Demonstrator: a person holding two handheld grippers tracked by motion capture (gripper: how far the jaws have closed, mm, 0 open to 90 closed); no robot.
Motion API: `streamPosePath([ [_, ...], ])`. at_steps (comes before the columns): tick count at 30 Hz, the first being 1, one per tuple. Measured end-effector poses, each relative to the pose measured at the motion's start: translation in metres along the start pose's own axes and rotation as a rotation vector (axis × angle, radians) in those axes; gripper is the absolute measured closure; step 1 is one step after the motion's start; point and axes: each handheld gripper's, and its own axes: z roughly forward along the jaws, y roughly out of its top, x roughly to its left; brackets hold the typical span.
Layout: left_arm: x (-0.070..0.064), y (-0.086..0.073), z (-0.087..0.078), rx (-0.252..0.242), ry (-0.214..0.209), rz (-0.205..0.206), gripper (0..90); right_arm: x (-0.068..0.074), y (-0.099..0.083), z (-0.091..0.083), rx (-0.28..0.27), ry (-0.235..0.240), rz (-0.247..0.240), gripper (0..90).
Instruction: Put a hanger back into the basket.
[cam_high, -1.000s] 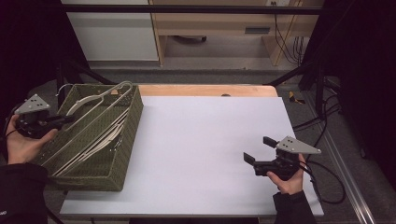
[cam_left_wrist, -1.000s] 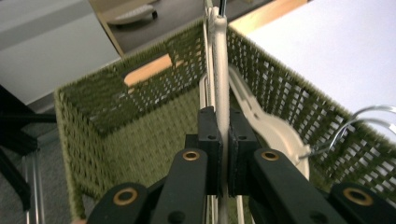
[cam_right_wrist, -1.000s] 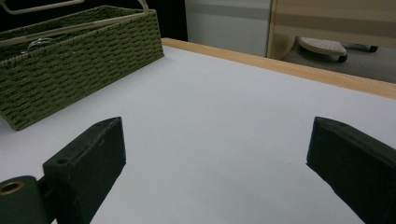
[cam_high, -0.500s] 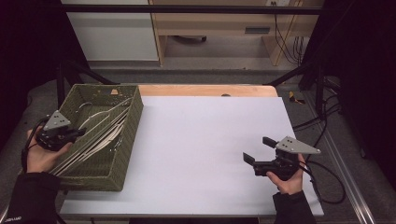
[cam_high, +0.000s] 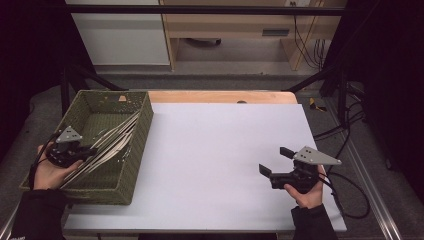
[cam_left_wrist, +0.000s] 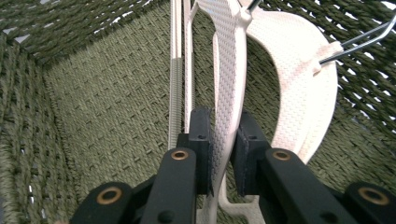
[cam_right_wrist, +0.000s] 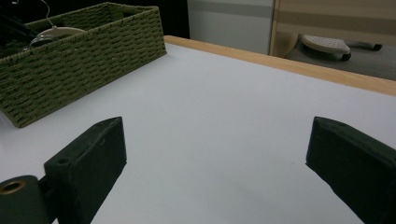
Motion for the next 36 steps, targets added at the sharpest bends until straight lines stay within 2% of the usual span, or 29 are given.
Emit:
streamPosePath([
  [1,-0.002,0.001,-0.001,-0.015,-0.014,-0.017,78.1,0.000,0.000,0.000,0.000,0.000,0.000,5.8],
  [6,-0.008,0.011,-0.018,-0.116,-0.059,-0.020,71.0,0.001,0.000,0.000,-0.001,-0.001,0.005,5.8],
  [10,-0.014,0.021,-0.034,-0.196,-0.075,-0.039,65.6,0.001,0.001,0.000,-0.004,-0.003,0.007,5.8],
  [11,-0.017,0.024,-0.038,-0.224,-0.063,-0.045,64.2,0.001,0.001,0.000,-0.006,-0.002,0.008,5.8],
  [13,-0.023,0.029,-0.045,-0.271,-0.066,-0.061,60.0,0.001,0.001,0.000,-0.007,-0.001,0.006,5.8],
  [15,-0.031,0.034,-0.050,-0.339,-0.078,-0.082,52.9,0.001,0.001,-0.001,-0.008,0.000,0.003,5.7],
  [18,-0.043,0.041,-0.057,-0.408,-0.092,-0.088,40.4,0.001,0.002,-0.003,-0.014,-0.002,0.008,5.5],
  [19,-0.048,0.044,-0.059,-0.428,-0.109,-0.086,37.9,0.001,0.002,-0.003,-0.017,-0.002,0.006,5.4],
  [21,-0.058,0.049,-0.061,-0.455,-0.153,-0.081,33.6,0.001,0.002,-0.004,-0.018,0.002,0.004,5.2],
  [24,-0.075,0.054,-0.062,-0.490,-0.190,-0.061,27.6,0.001,0.003,-0.005,-0.023,0.000,0.004,4.9],
  [27,-0.093,0.059,-0.057,-0.515,-0.231,-0.062,20.9,0.001,0.003,-0.006,-0.027,-0.004,0.005,4.7],
  [32,-0.119,0.064,-0.046,-0.522,-0.271,-0.054,14.2,0.000,0.003,-0.008,-0.038,-0.007,0.003,4.4],
  [36,-0.132,0.067,-0.034,-0.517,-0.291,-0.054,10.4,0.000,0.003,-0.009,-0.040,-0.006,0.005,4.3],
])
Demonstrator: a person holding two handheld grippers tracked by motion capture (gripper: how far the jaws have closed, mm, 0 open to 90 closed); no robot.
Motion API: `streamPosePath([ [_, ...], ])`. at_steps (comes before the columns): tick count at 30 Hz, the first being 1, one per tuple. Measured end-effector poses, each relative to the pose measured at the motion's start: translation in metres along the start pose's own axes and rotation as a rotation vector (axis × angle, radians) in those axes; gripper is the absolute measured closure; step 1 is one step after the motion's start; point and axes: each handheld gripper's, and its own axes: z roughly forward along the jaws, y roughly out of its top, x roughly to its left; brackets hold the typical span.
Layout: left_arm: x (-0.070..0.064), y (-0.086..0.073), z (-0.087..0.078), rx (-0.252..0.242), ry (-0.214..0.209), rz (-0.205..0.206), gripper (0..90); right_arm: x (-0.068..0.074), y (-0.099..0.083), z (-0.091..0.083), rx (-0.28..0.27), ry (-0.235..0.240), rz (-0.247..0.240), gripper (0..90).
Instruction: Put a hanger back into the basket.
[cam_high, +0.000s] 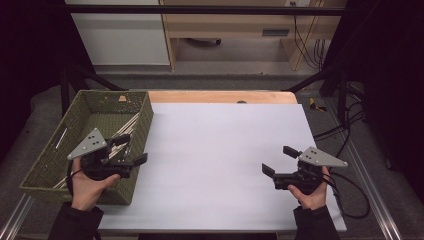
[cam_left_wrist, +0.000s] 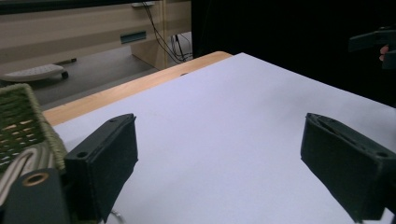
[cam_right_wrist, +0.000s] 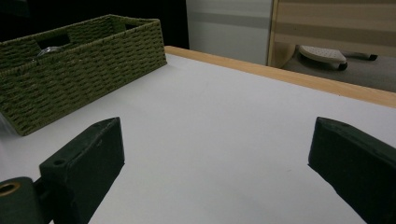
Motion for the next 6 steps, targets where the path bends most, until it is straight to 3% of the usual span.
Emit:
streamPosePath([
  [6,-0.001,-0.012,0.012,-0.006,-0.006,-0.038,8.1,-0.001,0.000,-0.001,-0.005,0.002,-0.001,4.3],
])
